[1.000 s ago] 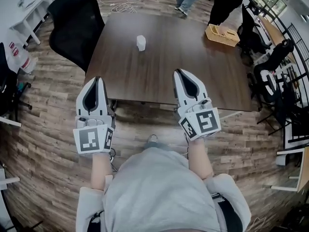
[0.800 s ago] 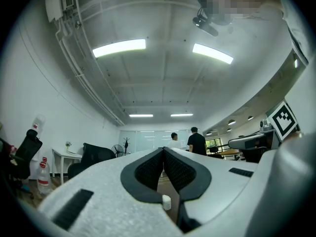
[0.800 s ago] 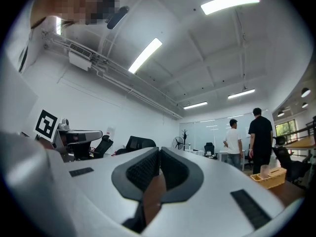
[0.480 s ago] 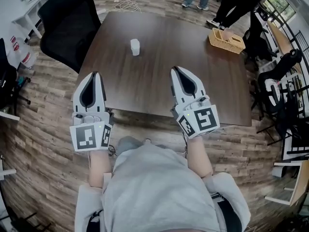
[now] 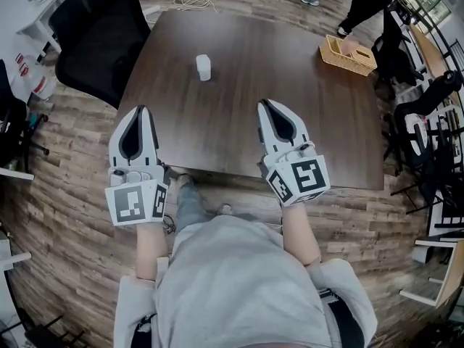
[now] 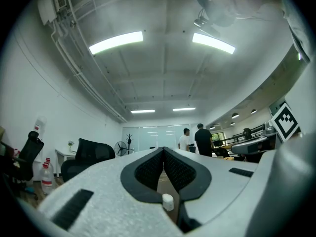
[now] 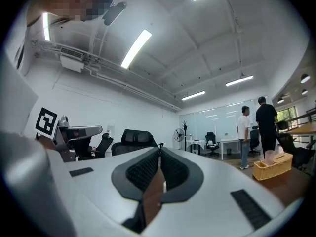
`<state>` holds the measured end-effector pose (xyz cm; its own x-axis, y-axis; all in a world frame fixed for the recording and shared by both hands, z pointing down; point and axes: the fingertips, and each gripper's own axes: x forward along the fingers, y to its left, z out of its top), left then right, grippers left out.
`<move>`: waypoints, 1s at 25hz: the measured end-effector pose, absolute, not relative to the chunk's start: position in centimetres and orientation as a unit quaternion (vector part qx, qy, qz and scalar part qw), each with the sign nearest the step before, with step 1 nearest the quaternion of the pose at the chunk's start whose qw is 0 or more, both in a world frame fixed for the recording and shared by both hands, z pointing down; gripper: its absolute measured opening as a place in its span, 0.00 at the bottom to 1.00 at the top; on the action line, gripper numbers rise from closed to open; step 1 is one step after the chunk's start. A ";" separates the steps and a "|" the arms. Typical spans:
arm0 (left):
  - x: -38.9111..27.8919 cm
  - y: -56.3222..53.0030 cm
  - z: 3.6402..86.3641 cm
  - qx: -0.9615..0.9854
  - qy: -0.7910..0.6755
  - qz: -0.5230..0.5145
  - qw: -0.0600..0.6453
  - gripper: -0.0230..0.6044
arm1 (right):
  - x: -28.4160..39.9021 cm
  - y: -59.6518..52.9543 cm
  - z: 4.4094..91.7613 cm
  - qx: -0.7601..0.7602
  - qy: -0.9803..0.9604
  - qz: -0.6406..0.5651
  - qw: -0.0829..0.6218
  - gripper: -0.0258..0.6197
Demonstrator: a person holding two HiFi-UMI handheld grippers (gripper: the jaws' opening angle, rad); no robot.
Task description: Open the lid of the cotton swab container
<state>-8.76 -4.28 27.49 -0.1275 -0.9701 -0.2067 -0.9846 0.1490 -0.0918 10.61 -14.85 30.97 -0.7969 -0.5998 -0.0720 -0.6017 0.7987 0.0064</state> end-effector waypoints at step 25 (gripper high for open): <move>-25.6 -18.8 29.2 -0.729 0.679 0.028 0.083 0.05 | -5.9 -26.9 35.9 -0.402 0.914 -0.042 -0.026 0.07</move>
